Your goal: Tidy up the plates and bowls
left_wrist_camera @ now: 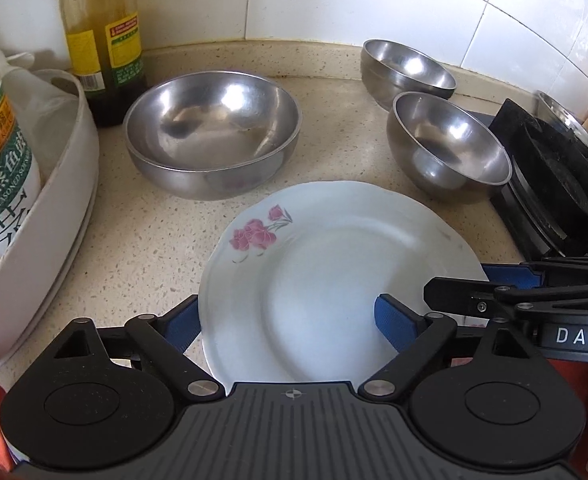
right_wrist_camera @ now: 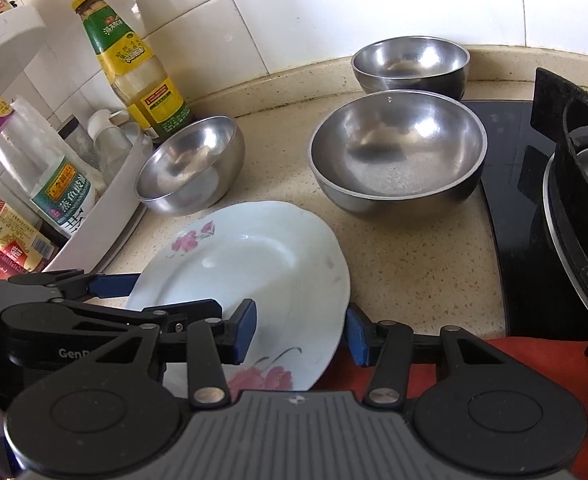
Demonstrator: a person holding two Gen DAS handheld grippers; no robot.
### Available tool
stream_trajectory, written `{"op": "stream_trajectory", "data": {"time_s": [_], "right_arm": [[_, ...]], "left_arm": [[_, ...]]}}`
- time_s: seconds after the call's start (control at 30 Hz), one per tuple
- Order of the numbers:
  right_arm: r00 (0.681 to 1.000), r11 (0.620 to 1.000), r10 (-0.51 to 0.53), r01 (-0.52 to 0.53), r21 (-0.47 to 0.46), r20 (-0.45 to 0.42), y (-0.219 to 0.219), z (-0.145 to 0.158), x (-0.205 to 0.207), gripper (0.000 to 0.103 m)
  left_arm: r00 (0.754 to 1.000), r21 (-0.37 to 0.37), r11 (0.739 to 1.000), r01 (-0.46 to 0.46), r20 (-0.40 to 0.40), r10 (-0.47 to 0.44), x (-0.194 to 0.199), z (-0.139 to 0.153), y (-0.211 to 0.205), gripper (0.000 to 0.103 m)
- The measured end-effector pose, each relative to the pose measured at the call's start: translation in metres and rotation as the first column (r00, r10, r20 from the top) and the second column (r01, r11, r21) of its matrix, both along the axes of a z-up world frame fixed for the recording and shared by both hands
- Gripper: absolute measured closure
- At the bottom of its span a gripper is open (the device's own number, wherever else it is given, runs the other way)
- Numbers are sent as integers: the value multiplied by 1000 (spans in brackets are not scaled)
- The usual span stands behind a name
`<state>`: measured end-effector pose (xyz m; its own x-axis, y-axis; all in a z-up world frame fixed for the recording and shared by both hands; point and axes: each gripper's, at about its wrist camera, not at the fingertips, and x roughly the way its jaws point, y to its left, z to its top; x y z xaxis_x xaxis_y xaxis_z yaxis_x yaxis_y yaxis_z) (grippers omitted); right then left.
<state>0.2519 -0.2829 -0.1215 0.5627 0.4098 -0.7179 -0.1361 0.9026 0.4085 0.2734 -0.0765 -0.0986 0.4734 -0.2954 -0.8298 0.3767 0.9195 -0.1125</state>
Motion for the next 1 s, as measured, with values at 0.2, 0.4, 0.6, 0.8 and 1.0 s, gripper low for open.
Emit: {"op": "stream_trajectory", "data": {"time_s": [0.2,0.4,0.6,0.8,1.0], "right_arm": [[1000,1000,-12,12,24,20,-5,10,-3,56],[1000,999,-15,14,48,18,-6,14,-4,56],[999,997,-16,12,80,48,-10,25,-8,56],[998,996,-5,-1,88,69,-9,33,-11,56],[996,995,13,-21,100,86,-5,41,-16,56]], "left_arm": [[1000,-5,1000,-10,20,10,-6,10,1,10],[998,-3,999,-37,44,37,-11,20,1,10],[997,-17,998,-54,60,55,-19,30,5,10],[994,-25,997,-78,73,79,-25,38,9,10],[991,-25,995,-100,91,102,-33,46,15,10]]}}
